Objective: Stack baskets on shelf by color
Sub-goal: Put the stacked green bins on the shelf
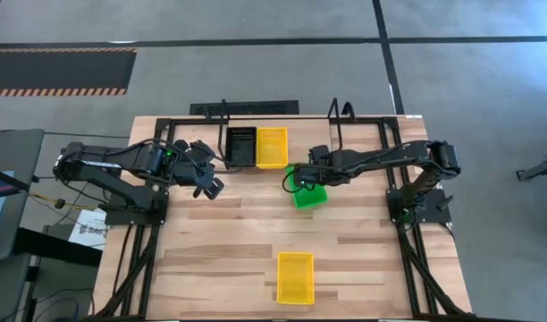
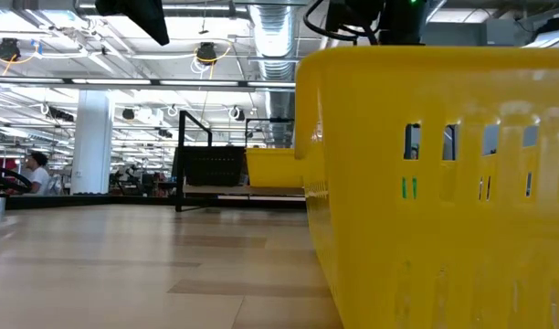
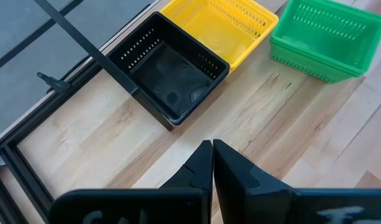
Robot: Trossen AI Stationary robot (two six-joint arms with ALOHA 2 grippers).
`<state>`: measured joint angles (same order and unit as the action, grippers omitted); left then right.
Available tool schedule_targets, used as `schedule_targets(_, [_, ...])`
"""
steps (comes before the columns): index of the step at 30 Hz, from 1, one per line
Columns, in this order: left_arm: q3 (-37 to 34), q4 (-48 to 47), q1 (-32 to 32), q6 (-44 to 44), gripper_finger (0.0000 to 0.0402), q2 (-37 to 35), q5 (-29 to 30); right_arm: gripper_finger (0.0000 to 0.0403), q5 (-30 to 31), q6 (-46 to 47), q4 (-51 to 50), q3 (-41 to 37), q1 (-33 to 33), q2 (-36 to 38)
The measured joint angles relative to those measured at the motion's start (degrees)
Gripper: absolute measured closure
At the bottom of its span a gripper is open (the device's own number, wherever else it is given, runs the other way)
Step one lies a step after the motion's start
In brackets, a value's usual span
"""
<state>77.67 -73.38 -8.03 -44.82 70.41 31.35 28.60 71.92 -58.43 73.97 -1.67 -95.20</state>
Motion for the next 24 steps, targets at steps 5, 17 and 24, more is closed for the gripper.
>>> schedule_targets(5, [0.01,0.04,-0.01,0.00,0.0401,0.00,0.16,0.0222,-0.06,0.02,-0.19,0.00,1.03,0.00])
schedule_targets(17, [0.05,9.30,-0.02,7.48,0.0401,0.27,-1.93,0.0285,-9.01,-3.40,-3.17,0.00,8.35,10.77])
schedule_targets(24, [0.04,9.94,0.42,5.52,0.0401,1.80,1.69,0.0295,-9.02,0.81,-2.87,0.03,15.80,21.83])
